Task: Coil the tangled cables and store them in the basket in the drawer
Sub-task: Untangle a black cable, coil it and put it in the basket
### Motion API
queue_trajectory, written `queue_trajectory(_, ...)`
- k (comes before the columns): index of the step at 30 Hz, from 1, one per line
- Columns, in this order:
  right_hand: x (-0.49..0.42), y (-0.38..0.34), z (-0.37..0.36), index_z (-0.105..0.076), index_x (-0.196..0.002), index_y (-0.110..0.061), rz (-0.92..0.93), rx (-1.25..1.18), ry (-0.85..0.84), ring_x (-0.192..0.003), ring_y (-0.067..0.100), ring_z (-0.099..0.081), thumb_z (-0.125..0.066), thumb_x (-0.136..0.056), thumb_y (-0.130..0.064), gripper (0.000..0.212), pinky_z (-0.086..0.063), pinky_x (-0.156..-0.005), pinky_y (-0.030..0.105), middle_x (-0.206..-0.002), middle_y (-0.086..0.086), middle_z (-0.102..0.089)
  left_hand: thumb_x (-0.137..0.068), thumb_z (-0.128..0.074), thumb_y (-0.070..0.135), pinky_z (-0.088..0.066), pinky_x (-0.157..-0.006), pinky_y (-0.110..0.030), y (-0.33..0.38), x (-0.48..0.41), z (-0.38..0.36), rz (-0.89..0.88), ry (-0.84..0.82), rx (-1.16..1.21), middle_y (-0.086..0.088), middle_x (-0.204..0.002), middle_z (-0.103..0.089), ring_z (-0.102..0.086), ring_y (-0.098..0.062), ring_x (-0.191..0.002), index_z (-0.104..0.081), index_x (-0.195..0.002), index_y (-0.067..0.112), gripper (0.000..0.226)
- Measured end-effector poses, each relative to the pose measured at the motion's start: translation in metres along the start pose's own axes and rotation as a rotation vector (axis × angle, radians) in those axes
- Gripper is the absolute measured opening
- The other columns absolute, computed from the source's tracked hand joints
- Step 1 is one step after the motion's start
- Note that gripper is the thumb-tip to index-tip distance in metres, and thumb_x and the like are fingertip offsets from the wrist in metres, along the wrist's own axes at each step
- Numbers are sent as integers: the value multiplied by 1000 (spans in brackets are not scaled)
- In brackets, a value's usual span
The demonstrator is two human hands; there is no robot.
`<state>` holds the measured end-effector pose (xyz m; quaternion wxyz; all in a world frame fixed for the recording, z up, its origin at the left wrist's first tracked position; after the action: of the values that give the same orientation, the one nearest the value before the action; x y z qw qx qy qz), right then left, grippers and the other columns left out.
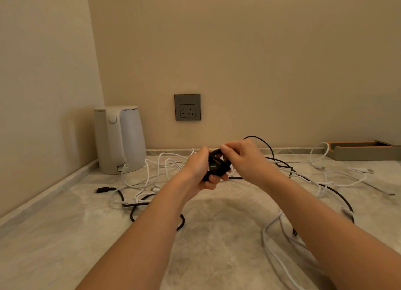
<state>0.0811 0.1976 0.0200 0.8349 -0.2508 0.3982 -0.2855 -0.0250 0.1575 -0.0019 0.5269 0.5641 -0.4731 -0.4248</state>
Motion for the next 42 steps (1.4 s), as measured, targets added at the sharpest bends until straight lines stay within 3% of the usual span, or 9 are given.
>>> queue_trajectory(3, 3, -4, -2, -66, -84, -14, 3, -200, 34, -44, 0, -41, -43, -100, -17, 28, -36, -51, 15, -59, -1, -49, -101, -19, 26, -24, -36, -17, 3, -2, 2, -14, 25, 48, -12, -53, -58, -34, -12, -36, -55, -83, 1, 47)
queue_trajectory(6, 5, -8, -5, -52, -127, -15, -69, -471, 38, -52, -11, -52, -41, -101, -21, 29, -38, -52, 4, -76, -4, -54, -100, -21, 28, -33, -36, -17, 5, -2, 2, -41, 48, 178, -11, -54, -59, -41, -12, -38, -57, -81, 3, 48)
queue_trajectory(12, 9, -14, -5, -59, -100, -33, 44, -416, 51, -82, 2, -64, -55, -94, -21, 14, -50, -68, 9, -94, -3, -68, -101, -27, 27, -52, -50, -24, 8, 2, -4, -72, 112, 425, -9, -67, -67, -60, -16, -60, -63, -88, 6, 43)
queue_trajectory(18, 7, -12, -2, -59, -100, -28, -22, -493, 83, -70, -11, -61, -54, -94, -13, 16, -44, -59, 5, -88, -9, -66, -101, -21, 51, -50, -47, -23, 4, 2, -6, -25, 211, 96, -8, -83, -67, -60, -19, -58, -64, -104, 12, 58)
queue_trajectory(22, 4, -10, 2, -59, -94, -34, -80, -463, 45, -79, -4, -64, -55, -95, -16, 18, -49, -67, 11, -92, -7, -68, -100, -36, 45, -55, -58, -28, 9, 7, -7, -97, 202, 52, -10, -96, -67, -64, -22, -66, -64, -106, 16, 41)
queue_trajectory(25, 1, -11, 8, -61, -98, -31, -145, -437, -1, -91, 13, -65, -56, -94, -19, 14, -55, -77, 27, -101, 2, -69, -99, -42, 42, -54, -63, -30, 10, 14, -6, -96, 167, 26, -6, -98, -68, -66, -21, -77, -63, -107, 18, 33)
queue_trajectory(29, 12, -14, 16, -63, -97, -29, -206, -456, -53, -86, 6, -64, -55, -95, -18, 13, -53, -69, 19, -97, -4, -68, -97, -49, 39, -51, -62, -27, 13, 28, 2, -102, 139, -50, -4, -96, -68, -64, -15, -82, -64, -102, 17, 27)
queue_trajectory(34, 48, -21, 25, -64, -116, -16, -256, -497, -92, -102, 14, -64, -53, -96, -18, 22, -54, -80, 26, -107, 2, -70, -95, -52, 36, -51, -61, -22, 7, 64, -4, -134, 64, -117, 1, -88, -70, -68, -9, -76, -65, -99, 16, 24)
queue_trajectory(42, 116, -46, 47, -61, -116, -16, -249, -562, -121, -96, 15, -67, -60, -89, -16, 27, -51, -89, 38, -98, 1, -72, -90, -58, 32, -50, -59, -17, -4, 133, -25, -173, 32, -140, -5, -95, -73, -69, -10, -82, -66, -94, 13, 21)
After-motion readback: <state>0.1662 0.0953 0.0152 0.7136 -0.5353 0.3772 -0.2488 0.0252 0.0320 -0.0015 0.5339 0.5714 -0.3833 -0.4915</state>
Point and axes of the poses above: each hand's wrist, its own x-axis away from the middle knuckle, its own z-axis out of the back of the hand, y = z × x, the point moved 3 cm from there along -x, towards the middle knuckle
